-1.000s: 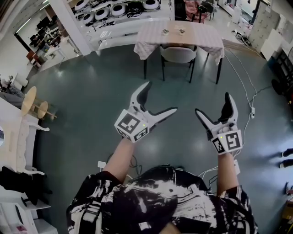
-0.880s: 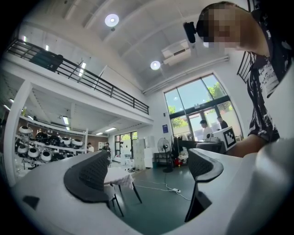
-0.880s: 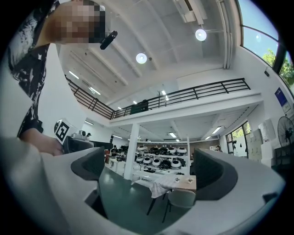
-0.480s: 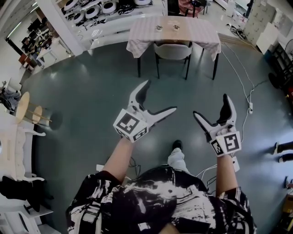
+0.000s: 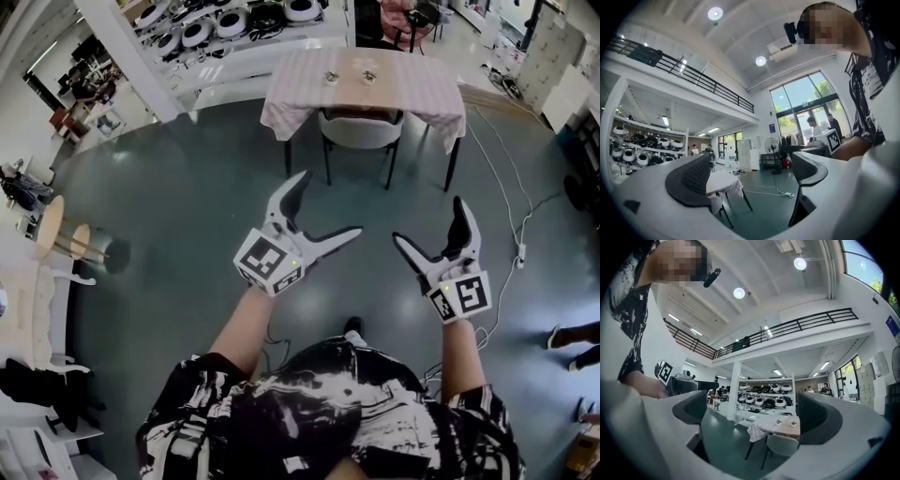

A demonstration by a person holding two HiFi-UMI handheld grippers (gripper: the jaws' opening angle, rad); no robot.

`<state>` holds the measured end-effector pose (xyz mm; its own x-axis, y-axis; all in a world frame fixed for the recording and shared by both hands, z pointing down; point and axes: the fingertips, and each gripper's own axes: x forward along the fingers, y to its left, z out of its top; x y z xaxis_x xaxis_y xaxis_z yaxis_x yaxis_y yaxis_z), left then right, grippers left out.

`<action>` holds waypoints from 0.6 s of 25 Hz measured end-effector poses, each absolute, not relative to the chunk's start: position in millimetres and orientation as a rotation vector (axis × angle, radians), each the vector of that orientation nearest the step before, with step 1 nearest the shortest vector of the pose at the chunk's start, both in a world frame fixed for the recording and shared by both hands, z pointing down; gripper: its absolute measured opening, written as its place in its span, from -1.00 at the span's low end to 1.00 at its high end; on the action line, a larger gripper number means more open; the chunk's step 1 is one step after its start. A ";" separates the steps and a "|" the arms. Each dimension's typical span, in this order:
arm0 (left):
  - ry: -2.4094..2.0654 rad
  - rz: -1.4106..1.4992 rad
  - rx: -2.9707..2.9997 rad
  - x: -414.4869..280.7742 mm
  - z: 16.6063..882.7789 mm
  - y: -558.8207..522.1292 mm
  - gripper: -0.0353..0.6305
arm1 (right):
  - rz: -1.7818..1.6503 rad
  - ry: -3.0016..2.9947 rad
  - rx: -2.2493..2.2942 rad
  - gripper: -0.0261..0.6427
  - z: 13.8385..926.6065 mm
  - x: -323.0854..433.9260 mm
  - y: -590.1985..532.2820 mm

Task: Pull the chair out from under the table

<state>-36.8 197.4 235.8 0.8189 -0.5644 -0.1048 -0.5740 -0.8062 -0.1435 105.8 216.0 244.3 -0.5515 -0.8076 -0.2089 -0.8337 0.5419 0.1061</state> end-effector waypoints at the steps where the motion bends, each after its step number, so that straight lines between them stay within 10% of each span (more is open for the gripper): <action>1: 0.906 0.087 -2.831 -29.7 234.1 183.3 0.67 | 0.294 2.645 -1.403 0.80 242.1 112.5 201.6; 15: 0.918 0.062 -2.859 10.8 237.9 38.5 0.66 | 0.271 2.683 -1.393 0.80 242.9 148.5 51.9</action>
<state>10.8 38.5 237.9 0.8131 -0.5764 -0.0812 -0.5821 -0.8044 -0.1189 148.5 51.9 242.9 -0.5742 -0.7997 -0.1754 -0.8187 0.5639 0.1089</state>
